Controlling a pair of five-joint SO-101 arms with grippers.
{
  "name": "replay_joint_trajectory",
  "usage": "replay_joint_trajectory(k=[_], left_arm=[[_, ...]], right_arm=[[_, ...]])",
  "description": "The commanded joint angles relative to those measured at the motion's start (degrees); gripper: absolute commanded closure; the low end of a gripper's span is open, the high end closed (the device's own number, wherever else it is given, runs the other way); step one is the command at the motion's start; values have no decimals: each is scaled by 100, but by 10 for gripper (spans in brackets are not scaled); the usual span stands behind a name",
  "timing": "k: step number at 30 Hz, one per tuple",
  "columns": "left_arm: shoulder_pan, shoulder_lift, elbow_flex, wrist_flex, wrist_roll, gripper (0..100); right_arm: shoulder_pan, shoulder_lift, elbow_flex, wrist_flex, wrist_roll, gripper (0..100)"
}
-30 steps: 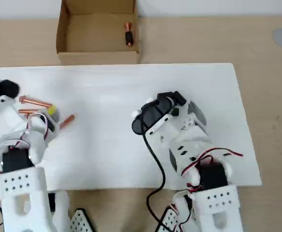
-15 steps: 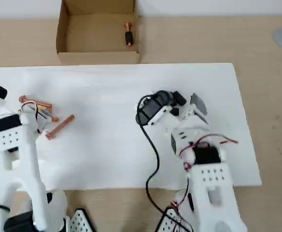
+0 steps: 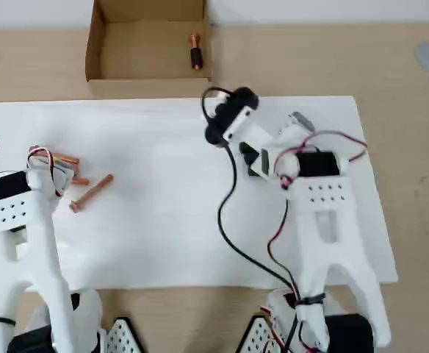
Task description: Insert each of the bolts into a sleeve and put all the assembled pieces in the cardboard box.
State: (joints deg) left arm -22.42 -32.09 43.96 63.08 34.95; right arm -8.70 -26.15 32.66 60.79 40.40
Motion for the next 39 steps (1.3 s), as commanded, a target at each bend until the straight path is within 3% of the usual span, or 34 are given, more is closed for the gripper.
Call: replay_joint_trajectory(k=[1, 7, 19, 28, 39], left_arm=[[-62, -251, -149, 26, 44, 784], [-88, -356, -35, 18, 26, 785], [-62, -356, -44, 0, 18, 785], [-79, -356, -53, 18, 18, 785], [-105, -356, -35, 26, 9, 785]], right_arm=[[-321, 57, -637, 800, 193, 659], [-690, 101, -585, 1451, 1002, 659], [-198, 1516, -708, 1477, 2259, 659], [-198, 1631, -1051, 1837, 3200, 659], [-171, 2308, -1226, 1802, 3516, 659]])
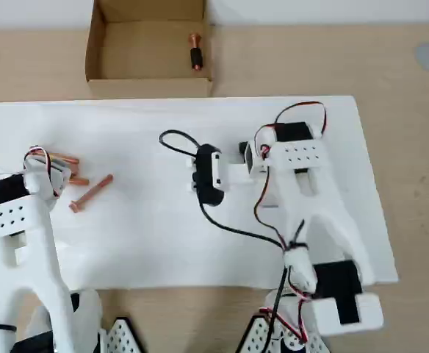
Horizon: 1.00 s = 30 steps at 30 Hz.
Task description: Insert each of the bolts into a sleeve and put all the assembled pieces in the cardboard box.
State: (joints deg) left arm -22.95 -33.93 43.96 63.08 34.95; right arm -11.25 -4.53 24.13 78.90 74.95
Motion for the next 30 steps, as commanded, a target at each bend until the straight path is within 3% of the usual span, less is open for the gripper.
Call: replay_joint_trajectory(k=[1, 17, 23, 30], left_arm=[[-53, -171, -35, 26, 9, 785], [-53, -171, -35, 35, 9, 785], [-53, -171, -35, 35, 9, 785], [-53, -171, -35, 35, 9, 785]], right_arm=[[84, 242, -462, 0, 62, 659], [400, 1235, -919, -9, 185, 663], [655, 1481, -1200, 0, 308, 757], [567, 1525, -1279, 18, 308, 765]])
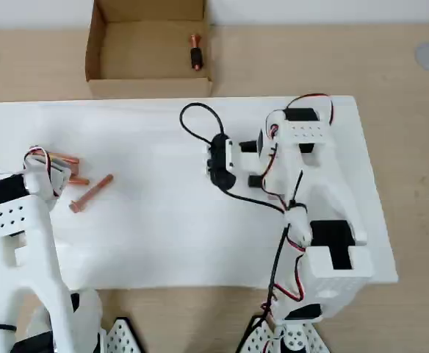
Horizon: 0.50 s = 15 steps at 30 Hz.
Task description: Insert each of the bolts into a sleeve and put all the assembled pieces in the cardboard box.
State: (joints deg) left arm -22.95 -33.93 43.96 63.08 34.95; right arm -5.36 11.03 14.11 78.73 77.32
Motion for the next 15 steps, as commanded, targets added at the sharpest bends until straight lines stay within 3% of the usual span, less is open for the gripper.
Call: replay_joint_trajectory(k=[1, 15], left_arm=[[-53, -171, -35, 35, 9, 785], [-53, -171, -35, 35, 9, 785]], right_arm=[[-40, -31, -277, 35, 70, 765], [-391, -31, 163, -53, -185, 765]])
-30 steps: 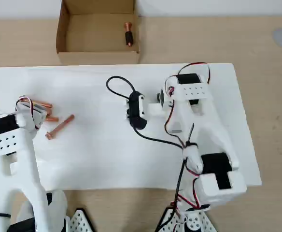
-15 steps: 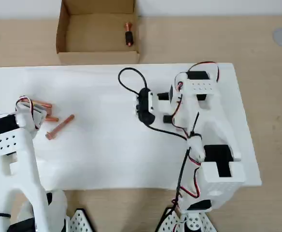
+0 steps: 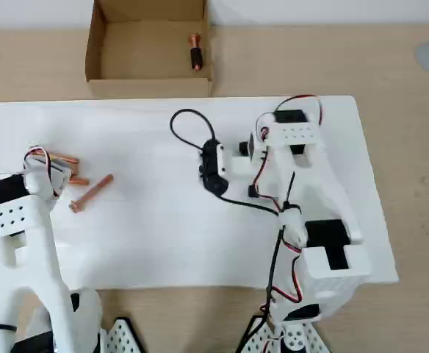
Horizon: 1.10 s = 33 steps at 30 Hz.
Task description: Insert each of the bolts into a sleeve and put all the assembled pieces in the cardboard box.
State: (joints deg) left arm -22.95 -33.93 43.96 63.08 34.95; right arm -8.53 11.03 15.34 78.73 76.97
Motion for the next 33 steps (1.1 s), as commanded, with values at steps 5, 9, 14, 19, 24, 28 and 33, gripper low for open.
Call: replay_joint_trajectory(k=[5, 9, 14, 19, 24, 28, 33], left_arm=[[-53, -171, -35, 35, 9, 785], [-53, -171, -35, 35, 9, 785], [-53, -171, -35, 35, 9, 785], [-53, -171, -35, 35, 9, 785], [-53, -180, -62, 97, 9, 785], [-62, -180, -273, 422, 0, 785], [-62, -180, -484, 659, 0, 785]], right_arm=[[-84, -57, 391, -325, -334, 765], [-127, -40, 699, -519, -334, 765], [-136, -31, 848, -695, -343, 765], [-136, -31, 840, -809, -501, 767], [-127, -31, 840, -1073, -738, 767], [-127, -31, 840, -1134, -870, 767], [-119, -31, 848, -1134, -870, 767]])
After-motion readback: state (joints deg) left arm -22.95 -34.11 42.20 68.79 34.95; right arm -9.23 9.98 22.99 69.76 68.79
